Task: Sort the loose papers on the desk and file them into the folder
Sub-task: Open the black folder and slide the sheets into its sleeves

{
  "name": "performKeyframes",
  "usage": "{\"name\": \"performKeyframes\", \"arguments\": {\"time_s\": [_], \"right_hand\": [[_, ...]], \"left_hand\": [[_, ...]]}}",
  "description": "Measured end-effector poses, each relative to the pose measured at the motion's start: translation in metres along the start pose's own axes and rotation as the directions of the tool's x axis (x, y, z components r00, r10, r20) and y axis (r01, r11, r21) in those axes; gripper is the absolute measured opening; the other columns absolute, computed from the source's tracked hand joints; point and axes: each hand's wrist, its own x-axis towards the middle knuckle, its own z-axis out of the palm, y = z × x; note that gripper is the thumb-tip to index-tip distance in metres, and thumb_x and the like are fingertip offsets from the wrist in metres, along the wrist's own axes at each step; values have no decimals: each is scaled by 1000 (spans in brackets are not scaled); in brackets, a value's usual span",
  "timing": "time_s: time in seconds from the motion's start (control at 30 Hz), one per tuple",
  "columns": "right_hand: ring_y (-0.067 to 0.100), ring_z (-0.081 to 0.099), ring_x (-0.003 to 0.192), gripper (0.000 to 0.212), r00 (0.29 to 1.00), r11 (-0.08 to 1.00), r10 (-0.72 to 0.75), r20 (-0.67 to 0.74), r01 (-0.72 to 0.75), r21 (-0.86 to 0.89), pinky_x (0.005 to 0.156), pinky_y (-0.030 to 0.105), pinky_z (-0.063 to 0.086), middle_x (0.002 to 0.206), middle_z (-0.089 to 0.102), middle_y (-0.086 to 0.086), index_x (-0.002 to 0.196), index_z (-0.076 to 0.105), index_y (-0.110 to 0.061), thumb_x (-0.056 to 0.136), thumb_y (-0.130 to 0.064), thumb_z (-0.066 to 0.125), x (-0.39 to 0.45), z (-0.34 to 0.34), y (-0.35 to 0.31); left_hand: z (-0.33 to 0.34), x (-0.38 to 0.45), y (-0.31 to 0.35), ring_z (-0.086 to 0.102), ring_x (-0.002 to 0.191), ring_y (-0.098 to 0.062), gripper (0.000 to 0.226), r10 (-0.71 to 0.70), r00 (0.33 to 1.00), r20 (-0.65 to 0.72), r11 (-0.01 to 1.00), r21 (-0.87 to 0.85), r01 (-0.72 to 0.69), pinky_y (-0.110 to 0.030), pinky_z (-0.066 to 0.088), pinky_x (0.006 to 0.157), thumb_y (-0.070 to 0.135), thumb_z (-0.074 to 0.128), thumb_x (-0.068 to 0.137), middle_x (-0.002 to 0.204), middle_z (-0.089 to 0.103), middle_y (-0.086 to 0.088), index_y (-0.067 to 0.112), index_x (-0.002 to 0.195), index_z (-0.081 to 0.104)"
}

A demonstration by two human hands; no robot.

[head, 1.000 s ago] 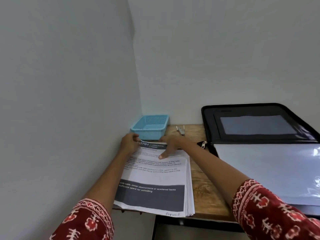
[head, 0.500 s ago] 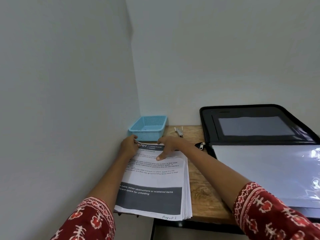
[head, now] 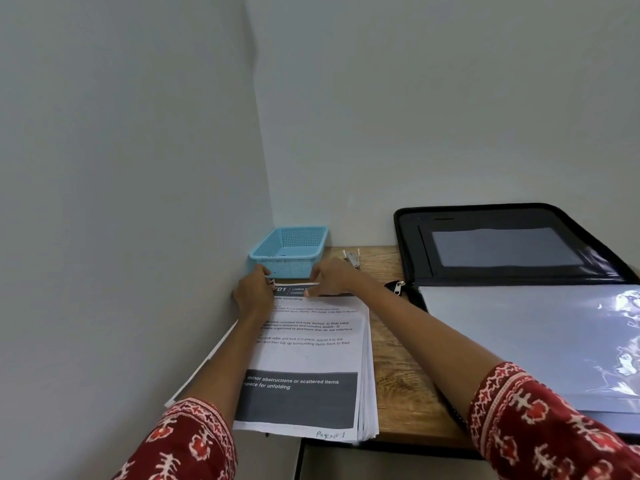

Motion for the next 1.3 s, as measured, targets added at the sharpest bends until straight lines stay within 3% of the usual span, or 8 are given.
{"name": "performKeyframes", "arguments": {"time_s": [0.27, 0.43, 0.6, 0.77, 0.9, 1.07, 1.2, 1.3], "right_hand": [[26, 54, 114, 47, 976, 986, -17, -215, 52, 159, 83, 27, 45, 127, 56, 12, 126, 51, -7, 86, -25, 68, 2, -10, 0], [25, 51, 117, 59, 961, 934, -1, -278, 100, 343, 87, 26, 41, 132, 53, 13, 133, 46, -9, 83, -26, 72, -11, -35, 4], [21, 62, 89, 41, 974, 854, 46, -220, 76, 514, 78, 29, 48, 111, 66, 15, 115, 61, -5, 81, -23, 74, -38, -63, 9], [22, 63, 76, 19, 947, 883, 2, -322, 150, 446, 74, 33, 50, 89, 71, 18, 88, 70, 0, 82, -17, 73, -75, -94, 13], [24, 66, 77, 16, 935, 838, -40, -352, 223, 497, 78, 39, 54, 90, 71, 18, 92, 69, -1, 83, -14, 72, -110, -125, 17], [18, 66, 68, 13, 979, 852, -63, -193, 153, 501, 61, 23, 54, 83, 67, 8, 90, 60, -6, 82, -5, 69, -156, -160, 29], [24, 64, 70, 17, 884, 796, 144, -446, 164, 583, 64, 29, 54, 83, 68, 14, 92, 63, 6, 80, -4, 70, -194, -183, 69], [22, 63, 68, 9, 788, 614, 291, -543, 281, 737, 60, 25, 55, 82, 66, 10, 83, 62, -6, 81, 1, 67, -229, -188, 105]], "left_hand": [[-21, 8, 14, 62, 94, -29, 36, 143, 986, -85, 966, -204, -157, -34, 47, 77, 4, 60, 86, 101, 67, -10, 12, 120, 53], [-53, -4, 50, 64, 80, -19, 33, 251, 941, -227, 786, -520, -335, -11, 49, 55, -4, 57, 87, 93, 63, -10, 7, 118, 53], [-88, -20, 98, 59, 83, -10, 43, 294, 925, -240, 620, -688, -376, -12, 52, 61, -4, 55, 89, 102, 58, -5, 7, 129, 46], [-105, -34, 131, 59, 100, -22, 34, 380, 913, -147, 690, -612, -386, -9, 44, 70, 17, 40, 100, 114, 60, -11, 2, 128, 51], [-117, -50, 158, 51, 68, -19, 25, 527, 835, -156, 732, -417, -539, -24, 34, 60, 14, 40, 100, 81, 62, -17, 5, 85, 57], [-133, -77, 206, 52, 64, -15, 17, 598, 754, -273, 663, -361, -656, -24, 36, 59, 18, 47, 97, 75, 60, -2, 15, 81, 52], [-136, -80, 216, 46, 119, -26, 48, 446, 794, -413, 816, -176, -551, -45, 24, 102, 42, 66, 82, 123, 55, -1, 18, 122, 52], [-133, -87, 215, 25, 136, -31, 91, 98, 916, -390, 884, -389, -260, -62, 12, 106, 49, 76, 69, 146, 32, -8, 20, 142, 29]]}}
